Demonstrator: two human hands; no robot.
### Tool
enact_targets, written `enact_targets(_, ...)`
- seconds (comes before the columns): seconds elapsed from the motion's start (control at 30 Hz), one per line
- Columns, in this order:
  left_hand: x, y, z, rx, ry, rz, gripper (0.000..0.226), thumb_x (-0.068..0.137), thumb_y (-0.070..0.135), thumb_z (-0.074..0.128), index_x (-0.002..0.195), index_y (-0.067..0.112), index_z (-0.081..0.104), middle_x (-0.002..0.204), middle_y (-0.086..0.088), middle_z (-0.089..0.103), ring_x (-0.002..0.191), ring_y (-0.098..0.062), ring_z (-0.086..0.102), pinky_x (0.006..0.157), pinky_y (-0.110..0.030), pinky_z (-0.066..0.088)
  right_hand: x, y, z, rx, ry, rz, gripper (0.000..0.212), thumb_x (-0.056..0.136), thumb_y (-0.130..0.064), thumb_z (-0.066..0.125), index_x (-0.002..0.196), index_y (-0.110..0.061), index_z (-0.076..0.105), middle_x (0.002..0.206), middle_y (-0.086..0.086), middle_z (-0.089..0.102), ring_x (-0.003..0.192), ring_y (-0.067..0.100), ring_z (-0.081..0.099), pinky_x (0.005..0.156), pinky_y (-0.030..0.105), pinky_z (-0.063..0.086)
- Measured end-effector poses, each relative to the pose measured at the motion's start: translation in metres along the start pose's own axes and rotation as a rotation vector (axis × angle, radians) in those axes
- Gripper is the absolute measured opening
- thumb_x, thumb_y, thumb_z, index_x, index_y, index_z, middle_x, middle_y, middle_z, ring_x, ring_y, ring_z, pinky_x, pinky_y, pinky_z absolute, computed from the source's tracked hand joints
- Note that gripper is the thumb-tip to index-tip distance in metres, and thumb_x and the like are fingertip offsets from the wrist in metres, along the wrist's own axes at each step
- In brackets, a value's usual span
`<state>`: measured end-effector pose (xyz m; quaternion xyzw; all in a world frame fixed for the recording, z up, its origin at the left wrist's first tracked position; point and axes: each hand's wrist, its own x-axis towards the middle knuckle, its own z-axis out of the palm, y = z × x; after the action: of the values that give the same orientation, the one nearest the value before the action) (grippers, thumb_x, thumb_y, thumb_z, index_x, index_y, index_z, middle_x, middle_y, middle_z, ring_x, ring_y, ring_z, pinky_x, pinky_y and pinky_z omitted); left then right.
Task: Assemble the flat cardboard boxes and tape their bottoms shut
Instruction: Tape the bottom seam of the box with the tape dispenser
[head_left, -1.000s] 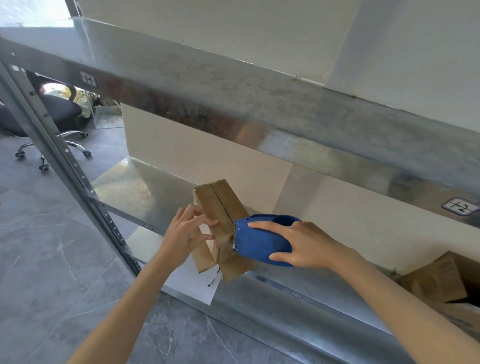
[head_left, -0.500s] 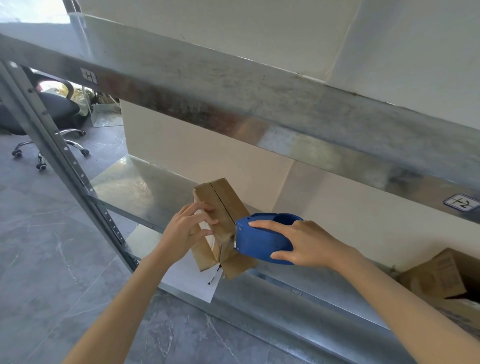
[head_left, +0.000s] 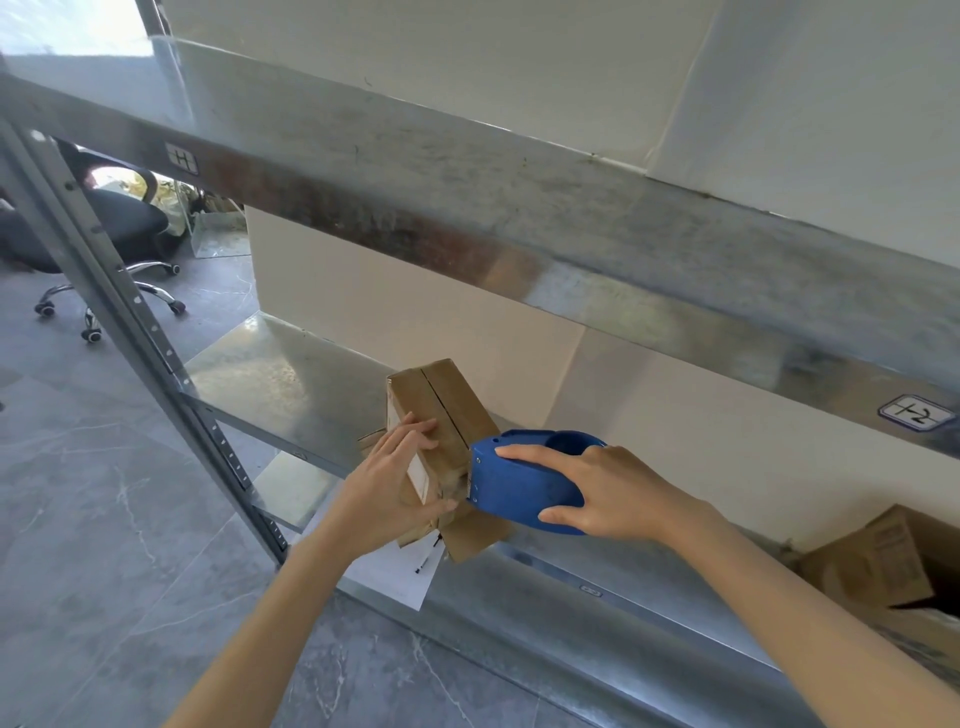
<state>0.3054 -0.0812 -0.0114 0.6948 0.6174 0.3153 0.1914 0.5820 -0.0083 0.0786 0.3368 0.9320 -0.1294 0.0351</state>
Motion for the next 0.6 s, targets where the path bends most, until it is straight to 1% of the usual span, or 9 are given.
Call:
enact_targets(0.07,0.000,0.008,0.005,-0.003,0.051,-0.031,0.069,0.073,0.066,0.070,0.130,0.033,0.050,0.150,0.021,0.032,0.148,-0.003,0.014,0.110,-0.028,0.029,0.001,0.000,0.000,-0.003,0.005,-0.013,0.083,0.092,-0.048,0.056,0.135,-0.075,-0.009,0.079,-0.005,0.060,0.060,0.005,0.045,0.059,0.017,0.033)
enact_targets(0.13,0.002,0.013,0.011,0.007,0.106,-0.050,0.067,0.078,0.057,0.072,0.136,0.030,0.054,0.151,0.013,0.038,0.149,-0.009,0.017,0.111,-0.034,0.034,0.001,0.001,0.001,-0.005,0.005,-0.019,0.083,0.091,-0.047,0.057,0.134,-0.076,-0.008,0.071,-0.007,0.056,0.056,0.006,0.044,0.059,0.019,0.034)
enact_targets(0.2,0.001,0.015,0.015,0.003,0.137,-0.064,0.061,0.081,0.047,0.074,0.137,0.026,0.057,0.151,0.006,0.041,0.149,-0.013,0.020,0.110,-0.038,0.037,0.002,0.002,0.001,-0.011,0.005,-0.028,0.083,0.091,-0.048,0.056,0.133,-0.076,-0.009,0.066,-0.008,0.053,0.054,0.006,0.044,0.058,0.018,0.034)
enact_targets(0.3,-0.001,0.011,0.019,0.010,0.135,-0.053,0.058,0.082,0.038,0.077,0.135,0.022,0.060,0.150,0.003,0.043,0.149,-0.015,0.021,0.107,-0.041,0.042,0.002,0.002,0.002,-0.021,0.009,-0.045,0.083,0.092,-0.049,0.056,0.133,-0.076,-0.010,0.061,-0.012,0.045,0.052,0.004,0.042,0.058,0.015,0.028)
enact_targets(0.37,-0.002,0.007,0.020,-0.030,0.131,-0.062,0.056,0.083,0.030,0.078,0.135,0.021,0.060,0.152,0.005,0.041,0.150,-0.014,0.018,0.110,-0.042,0.041,0.004,0.001,0.003,-0.020,0.010,-0.056,0.082,0.092,-0.049,0.055,0.134,-0.075,-0.010,0.060,-0.012,0.044,0.051,0.005,0.041,0.057,0.014,0.024)
enact_targets(0.47,-0.004,0.002,0.025,-0.069,0.155,-0.046,0.053,0.083,0.022,0.078,0.133,0.022,0.059,0.154,0.012,0.037,0.151,-0.011,0.013,0.115,-0.040,0.035,0.007,0.001,0.005,-0.018,0.012,-0.071,0.083,0.092,-0.047,0.055,0.135,-0.074,-0.010,0.058,-0.012,0.042,0.050,0.005,0.040,0.058,0.020,0.030)
enact_targets(0.53,-0.005,0.000,0.028,-0.107,0.179,-0.041,0.053,0.081,0.025,0.078,0.131,0.026,0.059,0.154,0.017,0.036,0.151,-0.007,0.011,0.115,-0.036,0.033,0.009,0.003,0.005,-0.019,0.005,-0.078,0.083,0.092,-0.046,0.056,0.135,-0.074,-0.011,0.058,-0.013,0.041,0.049,0.005,0.040,0.059,0.022,0.034)
enact_targets(0.6,-0.004,-0.003,0.031,-0.150,0.184,-0.053,0.055,0.080,0.034,0.080,0.131,0.029,0.058,0.153,0.021,0.036,0.150,-0.003,0.010,0.114,-0.032,0.030,0.010,0.004,0.005,-0.020,-0.007,-0.086,0.084,0.092,-0.046,0.056,0.135,-0.074,-0.011,0.059,-0.015,0.040,0.050,0.004,0.040,0.060,0.025,0.038)
